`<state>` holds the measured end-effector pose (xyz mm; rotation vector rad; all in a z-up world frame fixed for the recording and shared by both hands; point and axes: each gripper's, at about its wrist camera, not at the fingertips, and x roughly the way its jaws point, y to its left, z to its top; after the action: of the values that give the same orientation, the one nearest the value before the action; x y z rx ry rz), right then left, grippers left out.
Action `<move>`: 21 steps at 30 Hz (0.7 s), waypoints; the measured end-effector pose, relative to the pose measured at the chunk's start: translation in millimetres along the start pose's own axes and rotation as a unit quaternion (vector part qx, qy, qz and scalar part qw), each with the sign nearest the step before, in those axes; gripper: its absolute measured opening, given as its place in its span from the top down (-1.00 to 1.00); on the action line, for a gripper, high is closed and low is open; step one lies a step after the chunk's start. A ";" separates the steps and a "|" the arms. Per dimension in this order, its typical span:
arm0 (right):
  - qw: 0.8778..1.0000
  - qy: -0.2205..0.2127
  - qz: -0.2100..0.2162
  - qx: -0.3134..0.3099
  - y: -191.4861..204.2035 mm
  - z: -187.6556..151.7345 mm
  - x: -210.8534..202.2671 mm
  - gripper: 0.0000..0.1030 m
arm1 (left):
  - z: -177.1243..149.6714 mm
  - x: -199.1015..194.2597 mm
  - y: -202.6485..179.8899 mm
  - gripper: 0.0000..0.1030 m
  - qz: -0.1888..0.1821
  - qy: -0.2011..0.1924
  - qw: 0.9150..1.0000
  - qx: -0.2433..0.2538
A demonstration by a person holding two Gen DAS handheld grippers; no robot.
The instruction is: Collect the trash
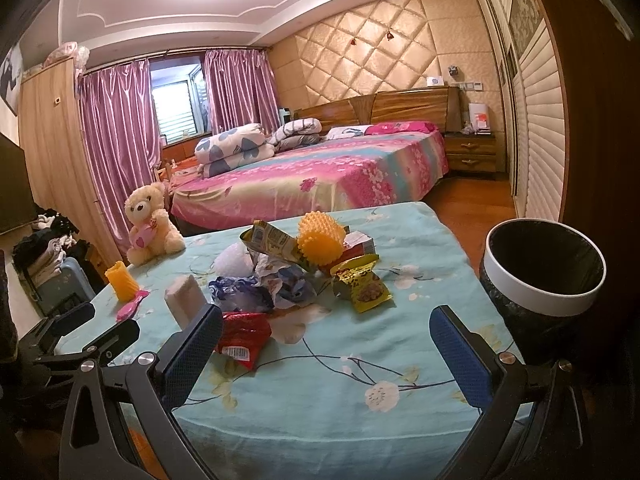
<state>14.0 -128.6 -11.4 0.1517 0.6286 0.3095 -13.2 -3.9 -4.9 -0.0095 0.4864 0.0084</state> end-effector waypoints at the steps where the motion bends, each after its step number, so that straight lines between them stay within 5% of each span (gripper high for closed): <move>1: 1.000 0.000 0.000 0.000 -0.3 -0.5 0.0 -1.00 | 0.0 0.5 0.5 -0.98 0.000 0.000 1.000 0.000; 21: 0.993 0.078 0.080 0.023 10.0 -17.0 44.7 -0.99 | -3.9 54.9 32.7 -0.83 0.011 0.057 0.998 -0.021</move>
<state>35.6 -103.6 -47.4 0.2234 0.7806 0.4648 33.1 29.1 -34.2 -0.0469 0.6013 0.0402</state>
